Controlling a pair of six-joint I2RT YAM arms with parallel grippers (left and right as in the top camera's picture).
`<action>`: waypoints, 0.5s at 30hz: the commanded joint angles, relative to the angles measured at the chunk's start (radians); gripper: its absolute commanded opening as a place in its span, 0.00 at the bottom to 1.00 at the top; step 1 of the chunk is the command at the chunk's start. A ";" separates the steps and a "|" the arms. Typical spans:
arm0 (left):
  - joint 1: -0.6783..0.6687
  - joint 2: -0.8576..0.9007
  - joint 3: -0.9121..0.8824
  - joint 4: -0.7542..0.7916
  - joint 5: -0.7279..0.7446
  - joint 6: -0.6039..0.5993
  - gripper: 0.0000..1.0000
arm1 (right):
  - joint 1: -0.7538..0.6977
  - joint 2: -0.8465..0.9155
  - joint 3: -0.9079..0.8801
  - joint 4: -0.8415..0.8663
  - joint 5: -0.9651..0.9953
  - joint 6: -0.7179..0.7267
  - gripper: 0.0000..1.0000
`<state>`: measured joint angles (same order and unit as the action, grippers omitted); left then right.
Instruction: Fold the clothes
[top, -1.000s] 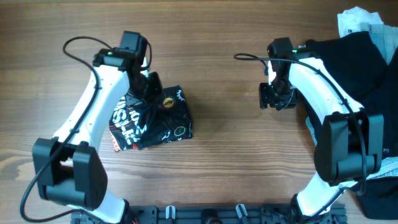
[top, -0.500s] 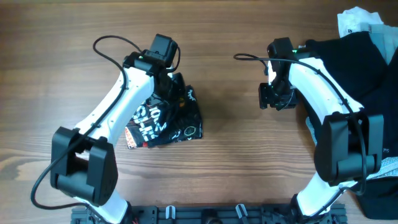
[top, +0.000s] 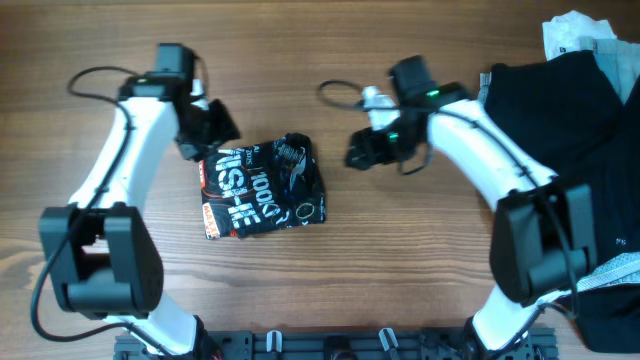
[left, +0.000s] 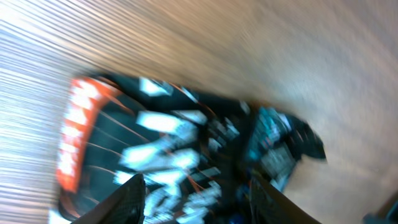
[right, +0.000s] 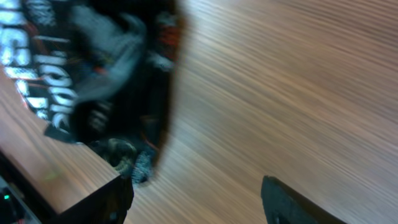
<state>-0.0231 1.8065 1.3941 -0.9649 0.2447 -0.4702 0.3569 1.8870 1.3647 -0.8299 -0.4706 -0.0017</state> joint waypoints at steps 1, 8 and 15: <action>0.061 0.018 0.012 0.020 -0.019 0.031 0.55 | 0.127 -0.003 0.001 0.094 0.046 0.130 0.75; 0.064 0.138 0.012 0.095 -0.038 0.101 0.57 | 0.259 0.086 0.001 0.182 0.048 0.246 0.57; 0.064 0.204 0.012 0.074 -0.041 0.102 0.59 | 0.283 0.124 -0.030 0.131 0.065 0.274 0.04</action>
<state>0.0414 1.9877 1.3941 -0.8818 0.2211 -0.3931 0.6384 1.9919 1.3552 -0.6605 -0.4324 0.2501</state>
